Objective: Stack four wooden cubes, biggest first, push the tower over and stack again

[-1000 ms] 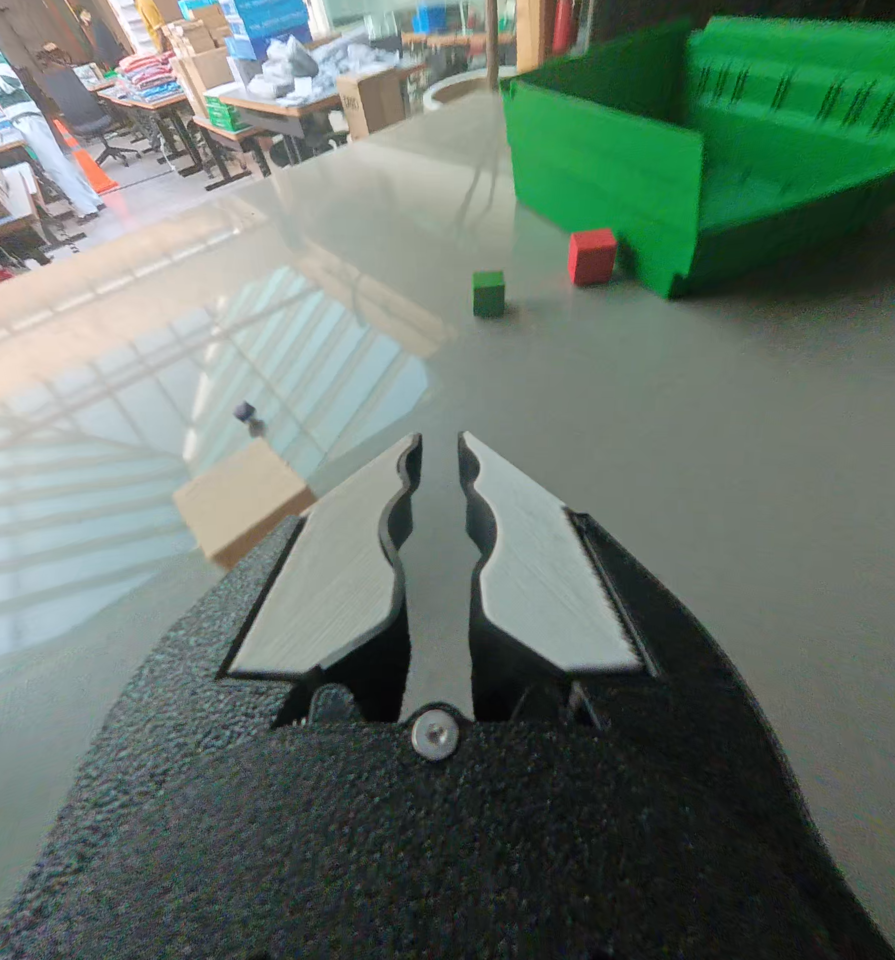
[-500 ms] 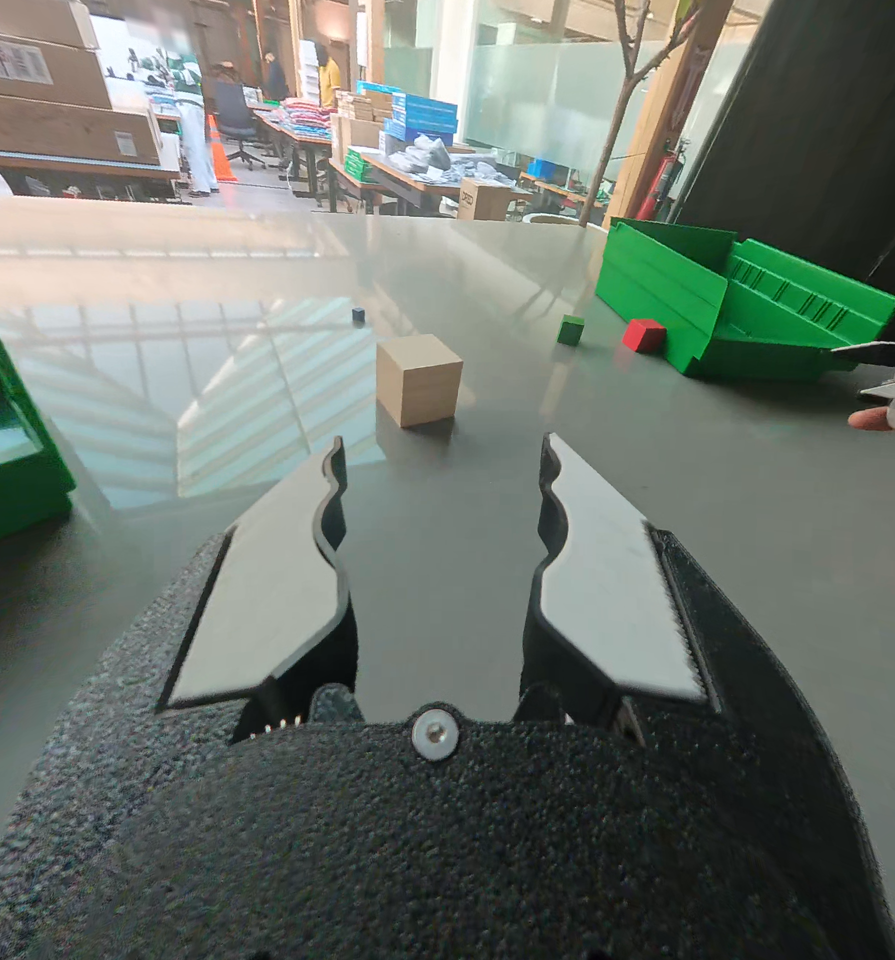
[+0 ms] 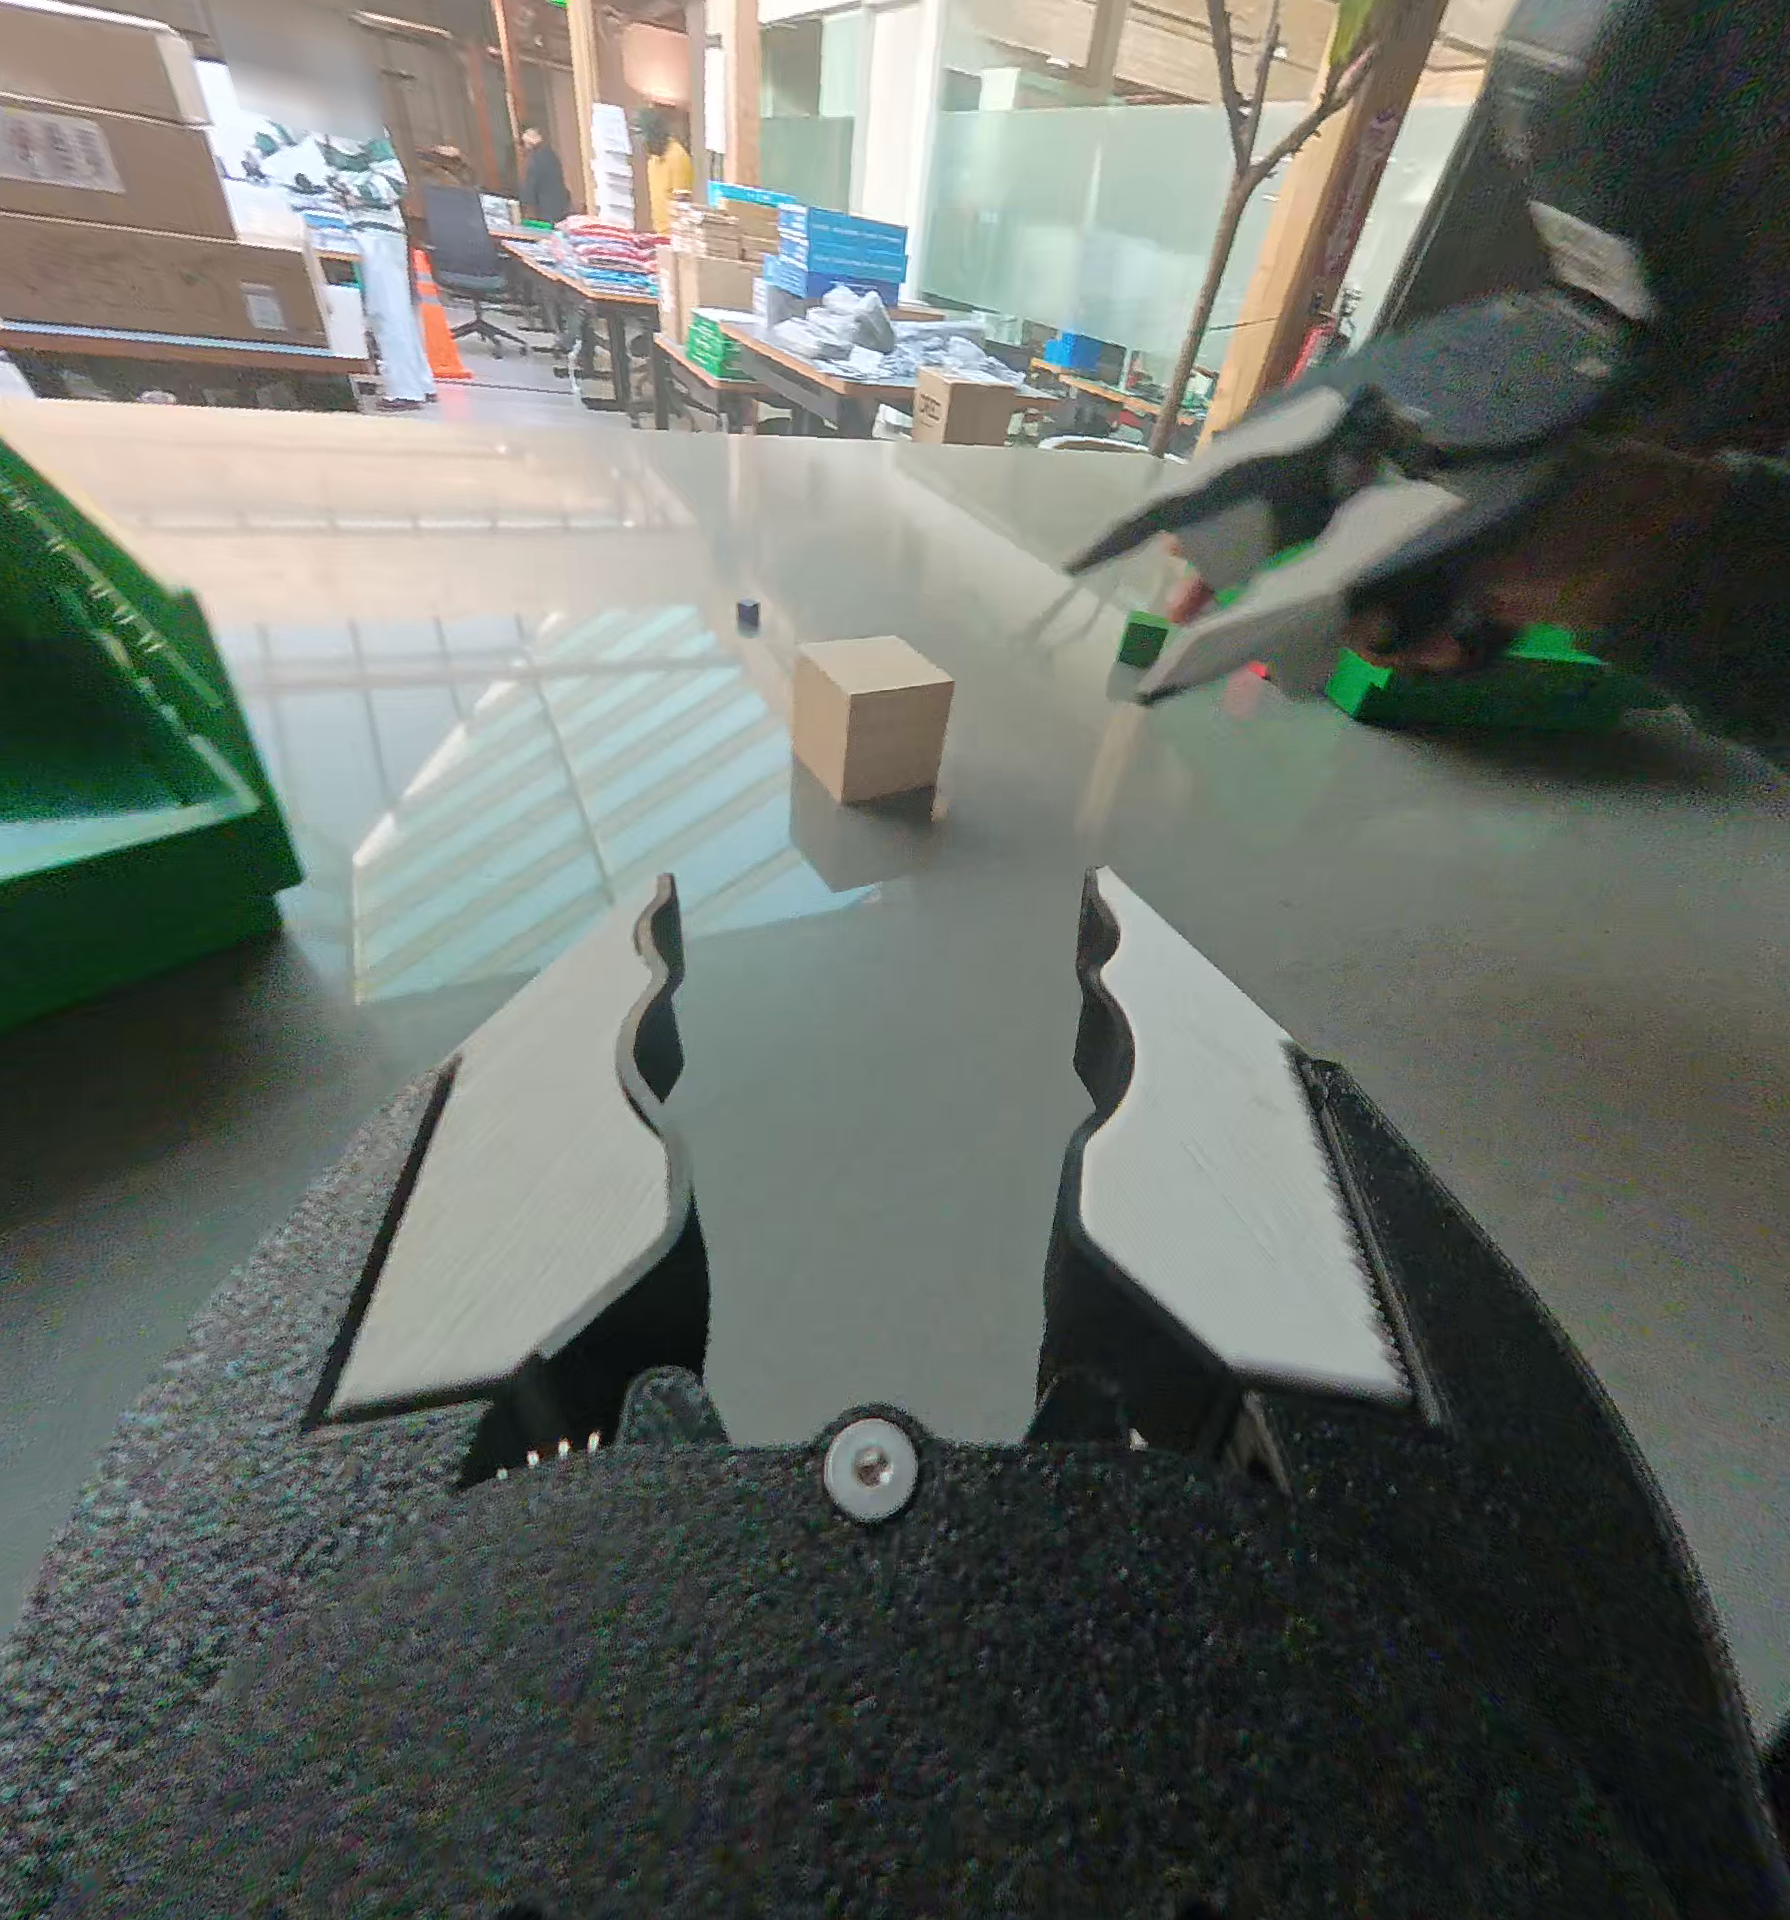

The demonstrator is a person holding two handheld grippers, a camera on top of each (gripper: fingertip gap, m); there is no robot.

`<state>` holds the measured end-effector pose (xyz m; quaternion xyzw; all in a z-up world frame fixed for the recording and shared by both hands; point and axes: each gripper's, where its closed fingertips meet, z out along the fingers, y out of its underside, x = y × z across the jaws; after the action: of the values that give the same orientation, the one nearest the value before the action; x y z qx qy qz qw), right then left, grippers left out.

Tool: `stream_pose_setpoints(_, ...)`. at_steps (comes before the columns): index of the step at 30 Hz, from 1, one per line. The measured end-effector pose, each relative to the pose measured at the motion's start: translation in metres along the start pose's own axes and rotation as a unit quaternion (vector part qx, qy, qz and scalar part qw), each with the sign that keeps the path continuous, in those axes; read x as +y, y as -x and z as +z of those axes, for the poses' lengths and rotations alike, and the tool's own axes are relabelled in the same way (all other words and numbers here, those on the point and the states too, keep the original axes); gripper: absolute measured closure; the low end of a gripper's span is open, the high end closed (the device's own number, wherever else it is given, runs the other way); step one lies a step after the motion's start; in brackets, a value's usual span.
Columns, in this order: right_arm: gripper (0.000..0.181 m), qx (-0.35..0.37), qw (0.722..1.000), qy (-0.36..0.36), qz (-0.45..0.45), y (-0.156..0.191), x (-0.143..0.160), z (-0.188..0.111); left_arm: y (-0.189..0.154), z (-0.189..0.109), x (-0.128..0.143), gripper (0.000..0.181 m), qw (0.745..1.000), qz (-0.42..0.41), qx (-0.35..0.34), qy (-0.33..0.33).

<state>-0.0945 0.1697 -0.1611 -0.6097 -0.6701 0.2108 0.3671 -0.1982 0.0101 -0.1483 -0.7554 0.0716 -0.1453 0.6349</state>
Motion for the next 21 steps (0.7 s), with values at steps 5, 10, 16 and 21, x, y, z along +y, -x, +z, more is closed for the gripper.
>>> stream_pose_setpoints(5, 0.089, -0.078, 0.98, 0.17, -0.073, -0.028, 0.003, 0.071, 0.019, -0.028, 0.002, 0.108, 0.999, -0.004, -0.034, -0.012)
stream_pose_setpoints(10, 0.122, -0.138, 0.949, 0.269, -0.093, -0.021, 0.029, 0.088, 0.034, -0.043, 0.003, 0.113, 0.998, 0.006, -0.056, -0.004)
stream_pose_setpoints(16, 0.122, -0.121, 0.951, 0.262, -0.108, -0.008, 0.032, 0.008, 0.031, -0.034, 0.009, 0.115, 0.999, 0.013, -0.025, 0.016)
stream_pose_setpoints(21, 0.122, -0.12, 0.958, 0.254, -0.063, 0.033, 0.071, -0.045, 0.013, -0.017, 0.009, 0.117, 0.999, 0.021, 0.02, 0.026)
